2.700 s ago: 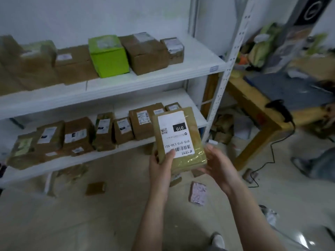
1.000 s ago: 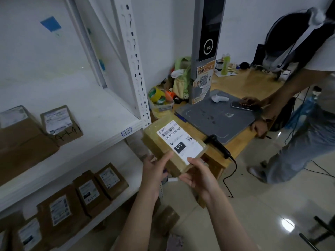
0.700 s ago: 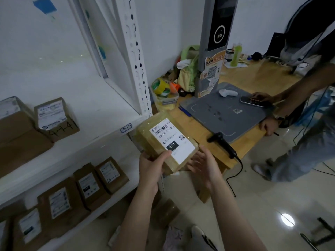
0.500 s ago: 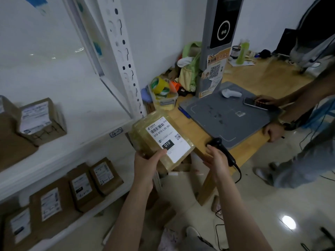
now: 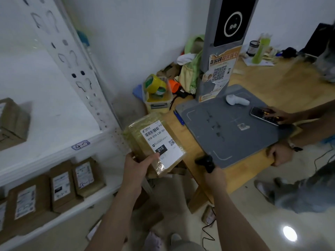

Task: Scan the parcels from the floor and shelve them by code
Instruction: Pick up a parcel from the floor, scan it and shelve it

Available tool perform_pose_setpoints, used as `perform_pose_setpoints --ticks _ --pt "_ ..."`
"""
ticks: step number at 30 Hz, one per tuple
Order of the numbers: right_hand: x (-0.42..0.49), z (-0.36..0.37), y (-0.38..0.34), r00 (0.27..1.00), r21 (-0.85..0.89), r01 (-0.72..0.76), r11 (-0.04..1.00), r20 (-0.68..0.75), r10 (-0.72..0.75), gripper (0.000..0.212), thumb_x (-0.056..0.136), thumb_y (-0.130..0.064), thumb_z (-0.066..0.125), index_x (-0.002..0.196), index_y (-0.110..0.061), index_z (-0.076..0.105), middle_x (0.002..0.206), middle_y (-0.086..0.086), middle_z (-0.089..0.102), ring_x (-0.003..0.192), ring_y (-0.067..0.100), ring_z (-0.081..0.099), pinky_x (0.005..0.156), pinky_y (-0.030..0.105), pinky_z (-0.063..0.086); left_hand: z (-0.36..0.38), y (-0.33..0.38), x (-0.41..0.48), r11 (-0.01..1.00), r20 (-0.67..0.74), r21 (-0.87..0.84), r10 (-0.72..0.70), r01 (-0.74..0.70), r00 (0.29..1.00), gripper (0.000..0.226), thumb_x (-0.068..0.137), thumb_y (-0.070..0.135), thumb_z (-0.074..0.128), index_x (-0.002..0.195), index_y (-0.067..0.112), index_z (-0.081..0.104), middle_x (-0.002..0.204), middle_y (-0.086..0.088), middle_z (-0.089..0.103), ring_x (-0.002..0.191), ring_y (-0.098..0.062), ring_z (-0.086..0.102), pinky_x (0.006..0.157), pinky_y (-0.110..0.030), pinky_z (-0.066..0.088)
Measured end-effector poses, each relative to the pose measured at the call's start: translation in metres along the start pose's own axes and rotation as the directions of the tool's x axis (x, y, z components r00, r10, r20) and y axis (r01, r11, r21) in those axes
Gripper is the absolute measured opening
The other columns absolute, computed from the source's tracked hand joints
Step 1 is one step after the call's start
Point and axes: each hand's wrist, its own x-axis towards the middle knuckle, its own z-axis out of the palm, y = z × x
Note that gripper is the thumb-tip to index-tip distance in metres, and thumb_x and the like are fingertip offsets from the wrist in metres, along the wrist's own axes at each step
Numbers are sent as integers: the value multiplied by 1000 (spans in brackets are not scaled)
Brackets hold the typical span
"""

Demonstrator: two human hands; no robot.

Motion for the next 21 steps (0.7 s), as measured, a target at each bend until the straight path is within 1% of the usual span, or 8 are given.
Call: perform_pose_setpoints --ticks 2,5,8,10,13,16,18,21 --pt "6 -1 5 997 -48 32 998 65 -28 6 89 -15 54 86 -12 51 83 10 56 74 25 56 60 34 45 2 1 2 1000 -15 -9 -5 5 1000 66 75 15 85 132 15 49 115 0 67 103 -20 67 80 -36 58" --pt "8 -3 3 987 64 82 995 132 -90 20 88 -14 59 71 -15 47 69 5 51 74 27 55 56 28 38 4 1 5 999 -36 -40 -12 11 999 62 77 10 83 129 14 50 114 -1 68 98 -16 68 72 -32 56" --pt "-8 -14 -15 978 297 139 945 111 -178 8 87 -6 55 80 -10 54 67 9 55 67 27 57 58 29 41 6 -1 11 999 -63 -34 -3 1 998 67 75 8 84 131 11 48 118 -3 67 95 -13 67 69 -29 54" --pt "-21 -28 -35 959 388 203 899 108 -263 12 86 -3 56 89 -15 57 72 12 58 67 28 58 60 33 46 8 -4 15 1000 -83 -15 9 -10 996 72 74 8 85 134 8 46 121 -5 67 94 -12 67 70 -27 53" --pt "-41 -54 -67 914 462 336 821 48 -402 18 85 -2 61 88 -20 56 72 11 58 66 26 58 64 38 49 12 -7 18 1000 -94 -11 20 -21 995 78 73 6 86 136 7 39 121 -5 64 95 -13 65 71 -29 53" --pt "-67 -76 -90 852 520 443 731 11 -524 11 84 -1 63 83 -7 54 63 6 53 56 17 52 55 31 44 16 -7 16 999 -71 11 48 -47 996 74 73 4 86 129 9 38 113 -1 62 92 -11 63 65 -24 51" --pt "-88 -84 -100 798 540 497 679 23 -602 13 86 -1 64 81 -6 53 58 3 50 50 14 49 52 27 41 18 -7 14 997 -45 32 72 -71 996 74 72 4 87 128 10 39 112 -1 61 93 -11 62 60 -19 52" --pt "-116 -88 -108 754 593 498 633 65 -653 20 87 -2 66 75 -13 55 53 -3 49 48 12 48 50 24 39 23 -10 13 991 -23 59 122 -120 992 81 69 4 88 131 12 37 117 -1 59 98 -10 61 73 -25 56"
